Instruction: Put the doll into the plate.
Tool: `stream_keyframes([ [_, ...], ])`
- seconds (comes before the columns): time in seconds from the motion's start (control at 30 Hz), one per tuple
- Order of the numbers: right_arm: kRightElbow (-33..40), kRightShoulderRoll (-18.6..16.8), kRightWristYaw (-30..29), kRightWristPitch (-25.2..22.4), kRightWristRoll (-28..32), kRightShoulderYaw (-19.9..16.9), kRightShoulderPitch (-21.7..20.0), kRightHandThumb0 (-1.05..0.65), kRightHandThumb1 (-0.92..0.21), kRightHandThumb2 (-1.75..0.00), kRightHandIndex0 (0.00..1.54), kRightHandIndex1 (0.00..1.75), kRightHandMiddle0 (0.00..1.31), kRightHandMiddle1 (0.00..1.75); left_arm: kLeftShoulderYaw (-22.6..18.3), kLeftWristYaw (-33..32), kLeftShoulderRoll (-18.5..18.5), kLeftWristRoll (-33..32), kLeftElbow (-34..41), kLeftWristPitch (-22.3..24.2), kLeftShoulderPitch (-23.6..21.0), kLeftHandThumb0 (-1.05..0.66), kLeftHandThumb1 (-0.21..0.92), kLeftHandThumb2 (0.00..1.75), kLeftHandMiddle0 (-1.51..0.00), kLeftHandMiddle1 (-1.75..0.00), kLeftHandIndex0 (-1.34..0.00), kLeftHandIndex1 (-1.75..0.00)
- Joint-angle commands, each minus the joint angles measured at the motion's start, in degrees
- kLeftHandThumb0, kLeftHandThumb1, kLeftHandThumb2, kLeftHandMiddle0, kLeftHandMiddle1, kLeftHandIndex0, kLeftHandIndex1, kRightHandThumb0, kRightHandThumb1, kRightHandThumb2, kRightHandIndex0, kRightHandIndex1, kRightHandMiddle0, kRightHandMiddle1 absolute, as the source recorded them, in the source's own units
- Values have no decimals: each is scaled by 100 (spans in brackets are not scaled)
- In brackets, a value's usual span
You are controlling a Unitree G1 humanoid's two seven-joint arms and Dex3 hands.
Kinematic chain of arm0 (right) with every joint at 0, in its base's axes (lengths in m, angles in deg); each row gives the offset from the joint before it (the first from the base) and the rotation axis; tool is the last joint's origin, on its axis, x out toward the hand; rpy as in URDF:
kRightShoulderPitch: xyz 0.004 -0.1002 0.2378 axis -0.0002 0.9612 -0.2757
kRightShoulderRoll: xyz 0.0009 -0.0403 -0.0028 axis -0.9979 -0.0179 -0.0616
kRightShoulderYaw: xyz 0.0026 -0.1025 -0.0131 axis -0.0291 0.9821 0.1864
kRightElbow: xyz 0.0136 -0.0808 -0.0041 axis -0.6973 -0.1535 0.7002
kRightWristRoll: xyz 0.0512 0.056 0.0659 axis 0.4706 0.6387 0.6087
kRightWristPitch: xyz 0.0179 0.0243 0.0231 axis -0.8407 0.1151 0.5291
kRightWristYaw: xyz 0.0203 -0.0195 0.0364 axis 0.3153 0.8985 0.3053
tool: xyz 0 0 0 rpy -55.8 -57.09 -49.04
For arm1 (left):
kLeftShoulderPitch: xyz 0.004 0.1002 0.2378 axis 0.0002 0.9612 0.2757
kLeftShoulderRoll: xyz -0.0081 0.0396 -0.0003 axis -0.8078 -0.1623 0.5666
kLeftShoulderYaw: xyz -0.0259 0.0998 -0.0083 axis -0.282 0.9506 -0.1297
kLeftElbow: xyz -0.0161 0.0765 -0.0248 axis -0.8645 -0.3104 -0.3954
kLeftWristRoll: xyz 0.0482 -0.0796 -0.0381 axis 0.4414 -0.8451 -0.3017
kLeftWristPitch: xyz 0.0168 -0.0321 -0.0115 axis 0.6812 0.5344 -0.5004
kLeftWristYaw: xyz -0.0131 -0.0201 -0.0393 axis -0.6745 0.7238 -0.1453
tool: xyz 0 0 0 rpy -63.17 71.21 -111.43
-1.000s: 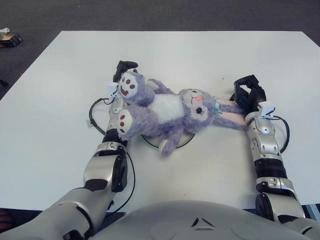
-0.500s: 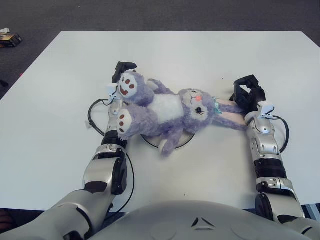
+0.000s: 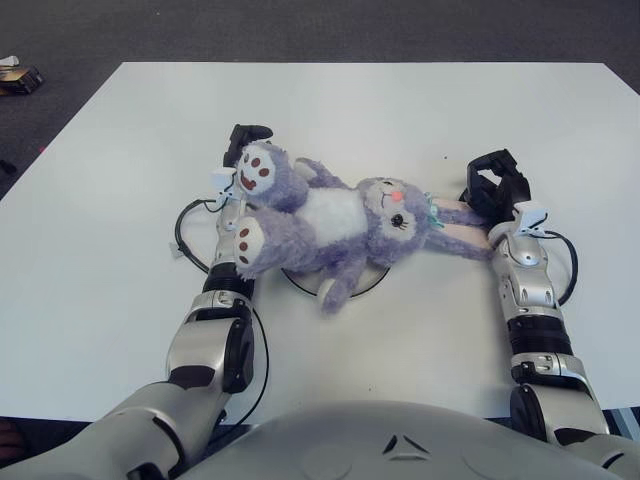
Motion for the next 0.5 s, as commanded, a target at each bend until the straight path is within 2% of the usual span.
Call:
stream_keyframes([
  [0.0,-225,-56,-57,-273,-103,6,244,-37,-74,-76,80,175,32,175,0,-103,35,25,-115,180,334,-1,46,116,-51,-175,-30,-172],
  [0.47,-100,-67,-227,-411,-153,12,297,-38,-73,-78,80,175,32,175,-6,-144,24,11,-21,254,375,-1,45,116,-51,-175,-31,-173],
])
